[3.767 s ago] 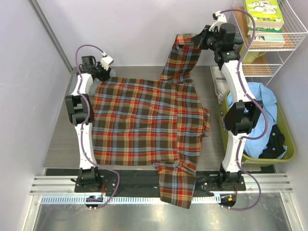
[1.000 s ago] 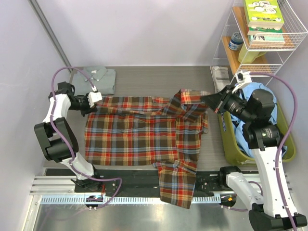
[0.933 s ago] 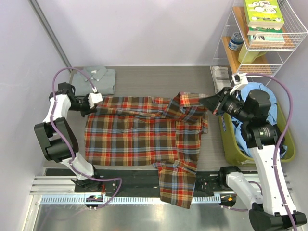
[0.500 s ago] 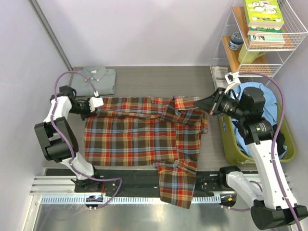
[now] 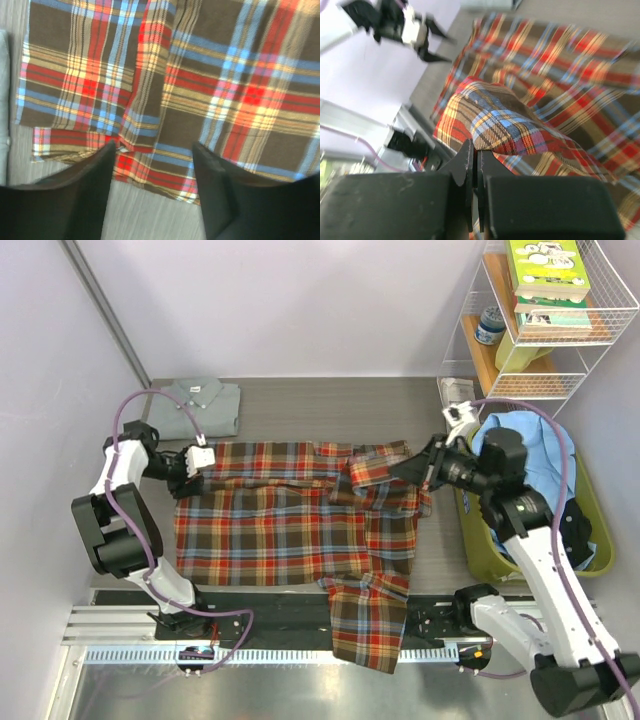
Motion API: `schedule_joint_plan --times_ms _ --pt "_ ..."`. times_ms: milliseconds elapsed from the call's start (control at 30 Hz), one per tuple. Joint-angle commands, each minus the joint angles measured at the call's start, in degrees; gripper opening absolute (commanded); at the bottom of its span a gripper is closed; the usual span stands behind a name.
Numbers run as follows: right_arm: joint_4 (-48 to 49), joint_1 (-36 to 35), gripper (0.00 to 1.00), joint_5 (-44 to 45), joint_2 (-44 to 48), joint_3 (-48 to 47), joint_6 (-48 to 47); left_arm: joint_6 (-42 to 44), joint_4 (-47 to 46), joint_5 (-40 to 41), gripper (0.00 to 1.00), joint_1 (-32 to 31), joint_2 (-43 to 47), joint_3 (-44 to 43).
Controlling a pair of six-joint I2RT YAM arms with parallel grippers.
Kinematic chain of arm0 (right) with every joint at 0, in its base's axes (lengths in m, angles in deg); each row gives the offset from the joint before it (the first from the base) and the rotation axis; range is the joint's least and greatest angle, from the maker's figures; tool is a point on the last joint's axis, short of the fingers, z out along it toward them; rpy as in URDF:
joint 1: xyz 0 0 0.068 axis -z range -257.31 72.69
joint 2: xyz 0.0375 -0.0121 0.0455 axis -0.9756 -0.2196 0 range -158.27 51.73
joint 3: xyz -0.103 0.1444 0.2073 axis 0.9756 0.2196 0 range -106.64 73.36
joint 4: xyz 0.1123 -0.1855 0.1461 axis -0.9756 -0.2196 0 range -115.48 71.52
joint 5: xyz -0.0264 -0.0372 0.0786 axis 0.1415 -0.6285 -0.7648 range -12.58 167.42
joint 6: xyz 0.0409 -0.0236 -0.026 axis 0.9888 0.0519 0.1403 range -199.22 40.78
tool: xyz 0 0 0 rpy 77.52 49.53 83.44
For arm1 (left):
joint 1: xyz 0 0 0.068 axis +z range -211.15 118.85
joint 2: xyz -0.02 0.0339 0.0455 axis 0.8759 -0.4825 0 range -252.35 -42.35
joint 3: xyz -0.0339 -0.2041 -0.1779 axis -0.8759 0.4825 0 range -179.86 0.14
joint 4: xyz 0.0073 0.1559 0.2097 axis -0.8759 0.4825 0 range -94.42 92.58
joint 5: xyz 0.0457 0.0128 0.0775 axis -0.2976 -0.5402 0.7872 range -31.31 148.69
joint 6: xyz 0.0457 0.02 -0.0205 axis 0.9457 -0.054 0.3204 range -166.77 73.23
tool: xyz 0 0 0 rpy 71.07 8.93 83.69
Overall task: Fold and stack the long sleeve shirts
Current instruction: Fold the shirt
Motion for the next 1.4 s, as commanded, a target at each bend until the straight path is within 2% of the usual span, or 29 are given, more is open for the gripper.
schedule_joint_plan --times_ms 0,33,100,133,167,200,233,300,367,500,533,567,633,667,700,733,767,800,900,1000,1100,1200,1233,1300,1333,1367 --pt "8.89 -7.73 0.01 3.68 -4.09 2.23 0.59 -3.79 6.52 -10.02 0.9 0.64 6.48 -1.94" --pt "10.13 -9.4 0.01 4.05 -5.14 2.59 0.76 -5.02 8.54 -12.33 0.99 0.64 9.62 -2.9" --pt "14.16 -11.08 0.01 4.66 -7.6 3.03 2.34 -15.18 7.6 -17.42 1.0 -0.5 13.15 -3.44" --pt "14.71 -11.34 0.01 5.19 -8.65 2.68 2.69 -21.23 3.15 -17.88 1.0 -2.42 14.82 -3.35" --pt "15.06 -11.96 0.01 5.37 -10.84 2.42 2.7 -32.08 0.24 -17.71 1.0 -3.57 18.67 -2.92" --pt "15.94 -12.14 0.01 5.8 -11.82 2.07 2.7 -37.49 -2.58 -15.02 1.0 -5.15 20.53 -2.48" --pt "16.47 -12.31 0.01 6.59 -12.79 1.8 2.96 -41.38 -8.44 -13.51 1.0 -8.3 22.47 -1.95" --pt "18.74 -12.75 0.01 6.25 -15.77 1.62 4.62 -47.53 -13.21 -12.09 1.0 -10.69 28.88 -0.02" --pt "20.07 -13.1 0.01 5.37 -17.45 0.92 5.77 -47.57 -17.61 -12.26 1.0 -12.89 32.84 1.74" --pt "23.4 -13.89 0.01 3.61 -19.56 0.31 9.02 -46.59 -17.72 -13.59 1.0 -16.32 38.38 2.62" --pt "23.94 -13.98 0.01 3.52 -20.09 0.3 10.68 -48.69 -17.55 -12.1 1.0 -20.85 38.39 2.36" --pt "23.94 -13.98 0.01 3.44 -20.44 0.3 11.56 -49.32 -17.46 -5.82 1.0 -23.77 38.31 1.84" --pt "27.45 -13.98 0.01 3.17 -21.31 0.92 16.03 -47.93 -18.16 -0.69 1.0 -32.35 38.22 2.53" --pt "29.46 -13.98 0.01 2.47 -21.58 1.18 17.8 -49.66 -20.34 4.65 1.0 -35.11 38.65 3.93" --pt "30.35 -13.9 0.01 2.29 -21.93 1.36 19.38 -52.46 -31.24 9.31 1.0 -37.92 39.44 8.9" --pt "31.05 -13.9 0.01 2.2 -22.63 1.53 22.09 -55.88 -36.13 13.27 1.0 -43.43 41.1 11.39" --pt "32.02 -13.98 0.01 1.86 -22.9 1.62 23.08 -55.48 -40.7 18.88 1.0 -46.27 41.64 13.41" --pt "32.55 -13.98 0.01 1.77 -23.43 1.45 24.04 -54.17 -44.58 20.68 1.0 -51.95 41.91 16.57" --pt "33.08 -13.99 0.01 0.98 -24.75 0.48 25.46 -50.91 -53.45 29.99 1.0 -62.25 40.51 19.93" --pt "32.38 -14.07 0.01 -0.16 -25.71 -0.22 24.85 -49.07 -59.71 33.69 1.0 -67.28 37.79 22.83" --pt "32.12 -13.98 0.01 -1.57 -25.98 -0.4 24.23 -48.27 -64.56 36.41 1.0 -69.23 33.75 23.63" --pt "31.24 -14.07 0.01 -2.1 -25.54 -0.05 23.18 -50.46 -67.64 37.83 0.87 -69.41 30.49 22.67" --pt "31.06 -14.07 0.01 -2.71 -25.45 0.13 22.91 -50.9 -68.34 38.62 0.73 -69.41 29.7 22.14" --pt "30.36 -14.07 0.01 -2.89 -25.28 0.48 22.21 -51.87 -67.65 39.42 0.53 -69.41 26.98 20.21" --pt "30.01 -14.16 0.01 -3.76 -25.19 0.39 21.95 -52.05 -67.12 42.37 0.36 -69.41 26.01 19.51" --pt "30.01 -14.07 0.01 -4.03 -25.01 0.3 21.68 -52.14 -66.33 43.19 0.3 -69.41 25.48 18.8"
